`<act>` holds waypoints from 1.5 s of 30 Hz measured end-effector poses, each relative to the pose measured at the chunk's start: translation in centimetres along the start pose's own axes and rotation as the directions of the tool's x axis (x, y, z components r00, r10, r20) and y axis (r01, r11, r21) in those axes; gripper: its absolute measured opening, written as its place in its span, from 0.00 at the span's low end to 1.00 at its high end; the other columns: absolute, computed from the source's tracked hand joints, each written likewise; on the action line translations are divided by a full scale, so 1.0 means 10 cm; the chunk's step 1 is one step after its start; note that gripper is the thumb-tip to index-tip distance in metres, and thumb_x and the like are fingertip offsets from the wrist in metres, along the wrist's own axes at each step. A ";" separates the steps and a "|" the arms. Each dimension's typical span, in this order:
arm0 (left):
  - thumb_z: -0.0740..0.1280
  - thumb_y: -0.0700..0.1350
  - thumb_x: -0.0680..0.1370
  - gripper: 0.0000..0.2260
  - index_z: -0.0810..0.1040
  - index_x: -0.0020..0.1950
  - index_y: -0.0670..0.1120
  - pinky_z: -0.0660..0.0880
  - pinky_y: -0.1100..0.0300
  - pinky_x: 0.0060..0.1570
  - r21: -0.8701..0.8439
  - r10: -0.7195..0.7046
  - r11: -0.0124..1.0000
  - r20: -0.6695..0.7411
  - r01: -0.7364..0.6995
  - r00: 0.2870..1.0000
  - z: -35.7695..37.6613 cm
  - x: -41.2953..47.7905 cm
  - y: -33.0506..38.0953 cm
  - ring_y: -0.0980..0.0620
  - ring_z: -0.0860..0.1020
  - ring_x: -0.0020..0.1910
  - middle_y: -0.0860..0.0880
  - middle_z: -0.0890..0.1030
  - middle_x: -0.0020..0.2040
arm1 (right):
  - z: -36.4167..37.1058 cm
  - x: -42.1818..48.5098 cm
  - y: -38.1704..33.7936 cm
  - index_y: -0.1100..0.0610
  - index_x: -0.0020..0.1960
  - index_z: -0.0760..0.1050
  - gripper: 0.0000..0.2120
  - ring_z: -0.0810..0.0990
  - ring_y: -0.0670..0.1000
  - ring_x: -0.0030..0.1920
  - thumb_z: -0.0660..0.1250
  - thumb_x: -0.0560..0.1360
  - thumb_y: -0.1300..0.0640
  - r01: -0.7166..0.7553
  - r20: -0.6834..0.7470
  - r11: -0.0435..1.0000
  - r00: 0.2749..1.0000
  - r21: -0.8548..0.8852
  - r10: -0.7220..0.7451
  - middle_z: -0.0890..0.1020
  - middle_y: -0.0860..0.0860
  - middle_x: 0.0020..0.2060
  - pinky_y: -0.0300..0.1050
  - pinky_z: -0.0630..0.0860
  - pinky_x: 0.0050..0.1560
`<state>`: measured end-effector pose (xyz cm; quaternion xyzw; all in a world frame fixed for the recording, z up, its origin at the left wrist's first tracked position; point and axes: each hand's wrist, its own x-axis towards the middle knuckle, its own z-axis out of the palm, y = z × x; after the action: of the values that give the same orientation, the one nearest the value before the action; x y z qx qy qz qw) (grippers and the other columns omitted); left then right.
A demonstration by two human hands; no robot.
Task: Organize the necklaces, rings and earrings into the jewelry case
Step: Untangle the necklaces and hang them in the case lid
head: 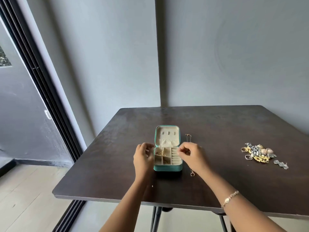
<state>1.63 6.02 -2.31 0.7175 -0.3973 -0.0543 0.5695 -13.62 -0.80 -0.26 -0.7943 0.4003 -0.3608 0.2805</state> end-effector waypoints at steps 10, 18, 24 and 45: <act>0.60 0.39 0.78 0.09 0.75 0.56 0.45 0.68 0.60 0.45 0.189 0.001 0.981 0.150 -0.030 0.989 0.12 -0.12 -0.14 0.49 0.76 0.49 0.49 0.72 0.55 | 0.40 0.44 -0.13 0.57 0.44 0.81 0.10 0.77 0.49 0.41 0.66 0.67 0.67 -0.017 0.234 0.977 0.970 -0.213 0.068 0.82 0.51 0.38 0.37 0.70 0.40; 0.58 0.40 0.79 0.09 0.75 0.56 0.43 0.69 0.60 0.45 0.232 0.042 0.970 0.153 -0.077 0.987 0.14 -0.12 -0.19 0.48 0.77 0.48 0.48 0.72 0.57 | 0.56 0.44 -0.08 0.53 0.49 0.74 0.14 0.77 0.55 0.50 0.61 0.69 0.68 -0.004 0.227 0.959 0.971 -0.284 0.071 0.83 0.52 0.41 0.45 0.74 0.46; 0.61 0.37 0.76 0.13 0.76 0.57 0.47 0.69 0.61 0.47 0.243 0.124 0.955 0.184 -0.168 0.975 0.15 -0.11 -0.21 0.51 0.73 0.55 0.52 0.72 0.61 | 0.55 0.43 -0.08 0.51 0.46 0.73 0.13 0.78 0.54 0.46 0.62 0.68 0.66 -0.026 0.222 0.968 0.971 -0.251 0.084 0.83 0.51 0.39 0.46 0.74 0.45; 0.64 0.39 0.77 0.08 0.76 0.52 0.49 0.68 0.63 0.52 0.014 0.067 0.998 0.096 -0.069 0.993 0.07 -0.08 -0.09 0.56 0.71 0.54 0.59 0.76 0.49 | 0.06 0.66 -0.63 0.56 0.33 0.77 0.14 0.76 0.45 0.30 0.66 0.68 0.73 -0.119 0.323 0.920 0.946 0.374 -0.008 0.78 0.52 0.29 0.35 0.72 0.32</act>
<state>1.15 6.01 -3.66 0.7050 -0.4487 -0.0657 0.5453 -7.59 -2.94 6.35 -0.7587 0.2931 -0.2920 0.5032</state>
